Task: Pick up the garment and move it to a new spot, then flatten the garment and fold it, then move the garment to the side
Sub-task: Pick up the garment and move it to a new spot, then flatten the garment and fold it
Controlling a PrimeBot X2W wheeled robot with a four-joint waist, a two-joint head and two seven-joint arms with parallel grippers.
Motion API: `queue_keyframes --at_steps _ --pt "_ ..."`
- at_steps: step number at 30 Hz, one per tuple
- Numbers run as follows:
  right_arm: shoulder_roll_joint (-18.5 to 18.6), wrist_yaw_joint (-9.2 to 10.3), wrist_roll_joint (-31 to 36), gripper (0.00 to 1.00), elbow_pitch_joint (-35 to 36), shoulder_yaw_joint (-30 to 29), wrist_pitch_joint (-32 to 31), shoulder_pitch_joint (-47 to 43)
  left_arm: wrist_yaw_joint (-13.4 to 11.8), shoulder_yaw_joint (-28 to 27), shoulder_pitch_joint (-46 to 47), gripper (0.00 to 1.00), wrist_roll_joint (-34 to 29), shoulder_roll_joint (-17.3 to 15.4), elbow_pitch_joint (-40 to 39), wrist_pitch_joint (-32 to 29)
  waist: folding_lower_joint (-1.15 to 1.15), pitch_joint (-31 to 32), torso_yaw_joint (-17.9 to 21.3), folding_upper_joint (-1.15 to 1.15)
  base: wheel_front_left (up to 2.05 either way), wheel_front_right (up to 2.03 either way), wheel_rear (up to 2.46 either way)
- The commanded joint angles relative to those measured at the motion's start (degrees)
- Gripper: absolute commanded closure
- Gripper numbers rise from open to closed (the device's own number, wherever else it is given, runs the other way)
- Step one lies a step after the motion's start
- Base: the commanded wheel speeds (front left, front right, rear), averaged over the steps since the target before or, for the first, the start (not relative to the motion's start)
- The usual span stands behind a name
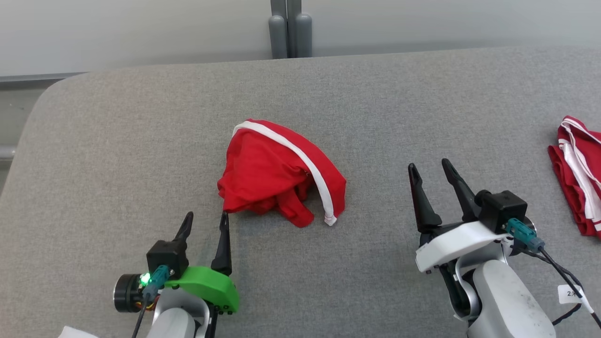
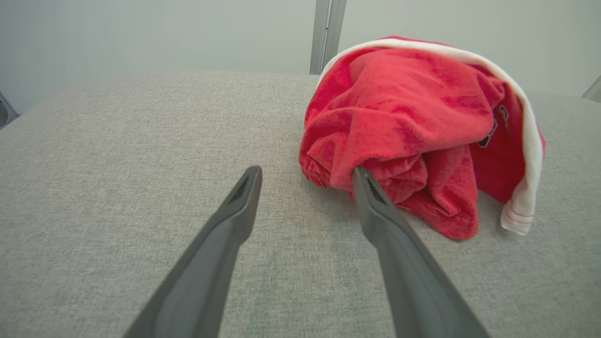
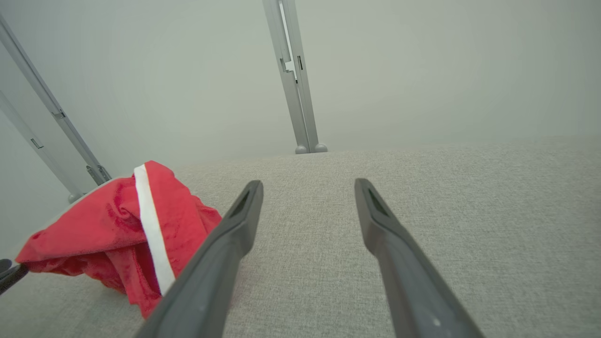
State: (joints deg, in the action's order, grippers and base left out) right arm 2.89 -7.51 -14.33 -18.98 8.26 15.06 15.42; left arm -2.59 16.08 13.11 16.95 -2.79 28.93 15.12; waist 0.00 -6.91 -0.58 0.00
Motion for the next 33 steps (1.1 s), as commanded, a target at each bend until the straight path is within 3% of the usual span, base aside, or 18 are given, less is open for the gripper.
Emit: queue_keyframes --at_steps 1,15,22,33 --pt "0.06 0.05 -0.29 0.0 -0.23 0.31 0.14 -0.95 -0.32 -1.02 -1.4 0.0 -0.99 -0.25 -0.72 0.0 0.0 1.03 -0.12 0.0 0.0 0.0 0.0" --pt "0.07 0.05 -1.35 0.0 -2.01 4.39 0.14 -5.39 -0.87 -8.86 -9.5 0.0 -5.53 -0.25 -6.12 0.01 0.0 5.13 -0.35 0.0 0.0 0.0 0.0" --pt "0.06 0.05 -0.19 0.0 -3.78 7.05 0.14 -5.12 -0.76 -8.76 -9.07 0.0 -5.12 -0.24 -6.59 0.01 0.0 4.18 -1.42 0.0 0.0 0.0 0.0" --pt "0.08 0.05 3.12 0.0 -12.29 11.39 0.14 -0.67 -1.45 -6.95 -7.09 0.0 -3.85 -0.25 -6.79 0.0 0.0 1.97 -6.78 0.0 0.0 0.0 0.0"
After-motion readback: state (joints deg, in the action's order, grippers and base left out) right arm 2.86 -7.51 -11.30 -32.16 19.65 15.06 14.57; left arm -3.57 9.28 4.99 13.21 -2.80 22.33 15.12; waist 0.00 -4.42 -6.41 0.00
